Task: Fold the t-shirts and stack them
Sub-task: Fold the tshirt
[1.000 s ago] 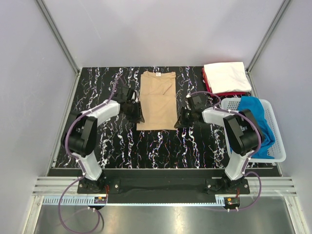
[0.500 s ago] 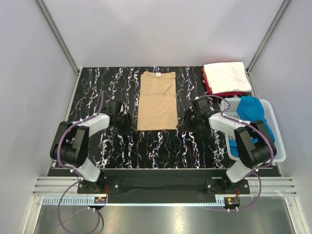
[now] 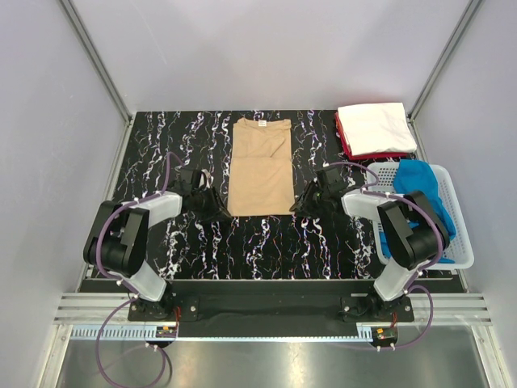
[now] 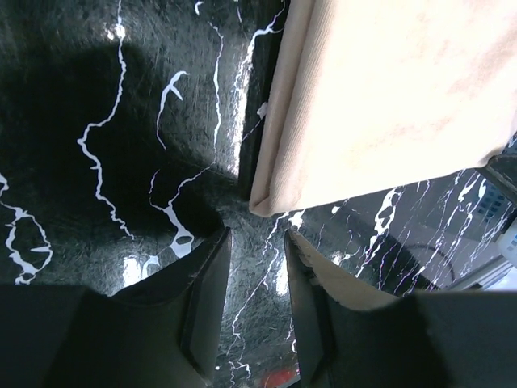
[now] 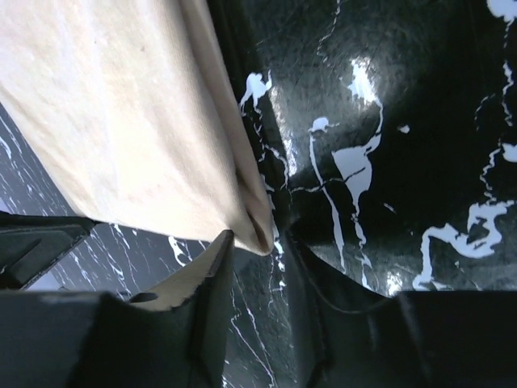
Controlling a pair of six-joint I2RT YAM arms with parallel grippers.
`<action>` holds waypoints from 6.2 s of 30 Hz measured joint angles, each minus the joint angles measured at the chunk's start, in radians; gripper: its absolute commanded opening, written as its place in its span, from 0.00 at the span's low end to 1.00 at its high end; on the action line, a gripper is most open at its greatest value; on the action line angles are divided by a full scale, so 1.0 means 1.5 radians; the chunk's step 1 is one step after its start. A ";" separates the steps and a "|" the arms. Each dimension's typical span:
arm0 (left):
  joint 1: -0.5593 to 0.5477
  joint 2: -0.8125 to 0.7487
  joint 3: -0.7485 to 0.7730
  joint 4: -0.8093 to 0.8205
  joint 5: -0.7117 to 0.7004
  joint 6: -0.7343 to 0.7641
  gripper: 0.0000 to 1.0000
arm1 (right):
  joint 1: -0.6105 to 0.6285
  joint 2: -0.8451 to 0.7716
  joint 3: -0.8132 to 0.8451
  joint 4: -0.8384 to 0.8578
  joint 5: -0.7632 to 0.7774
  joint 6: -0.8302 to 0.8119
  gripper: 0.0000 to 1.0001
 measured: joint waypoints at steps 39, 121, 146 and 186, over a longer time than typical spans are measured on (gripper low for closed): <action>-0.068 -0.008 -0.012 0.057 -0.119 -0.017 0.39 | -0.001 0.011 -0.057 0.130 -0.001 0.015 0.00; 0.008 0.454 0.786 -0.046 -0.027 0.062 0.16 | -0.181 0.381 0.715 -0.196 -0.134 -0.173 0.06; 0.030 0.411 0.648 0.024 0.052 0.135 0.30 | -0.239 0.520 0.882 -0.315 -0.251 -0.279 0.22; -0.043 0.316 0.559 0.120 0.006 0.073 0.31 | -0.214 0.476 0.780 -0.289 -0.304 -0.242 0.10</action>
